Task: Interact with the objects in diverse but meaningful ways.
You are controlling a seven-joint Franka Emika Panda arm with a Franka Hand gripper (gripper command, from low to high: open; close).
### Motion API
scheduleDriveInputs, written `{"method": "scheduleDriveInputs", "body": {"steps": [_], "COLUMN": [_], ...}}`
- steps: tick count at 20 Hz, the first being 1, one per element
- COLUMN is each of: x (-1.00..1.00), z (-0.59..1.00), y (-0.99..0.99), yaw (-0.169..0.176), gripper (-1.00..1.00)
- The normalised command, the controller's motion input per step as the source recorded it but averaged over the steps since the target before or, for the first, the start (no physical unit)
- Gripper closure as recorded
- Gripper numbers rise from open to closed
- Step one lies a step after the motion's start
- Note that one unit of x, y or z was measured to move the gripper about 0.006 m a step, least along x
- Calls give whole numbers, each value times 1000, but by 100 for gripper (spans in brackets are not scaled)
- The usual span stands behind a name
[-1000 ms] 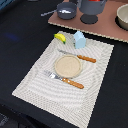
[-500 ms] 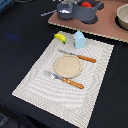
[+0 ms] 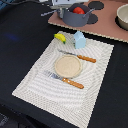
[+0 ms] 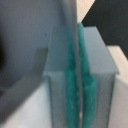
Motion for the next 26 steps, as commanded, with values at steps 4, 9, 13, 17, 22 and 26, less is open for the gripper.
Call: {"method": "scheduleDriveInputs", "body": {"steps": [4, 9, 13, 17, 22, 26], "x": [-726, -749, -758, -776, -779, -779], "z": [-220, -246, -253, -231, -229, -235], "y": [-609, -572, -546, -513, -510, -501], "yaw": [0, -1, 0, -10, -9, -11], "gripper": [100, 100, 100, 100, 100, 100]}}
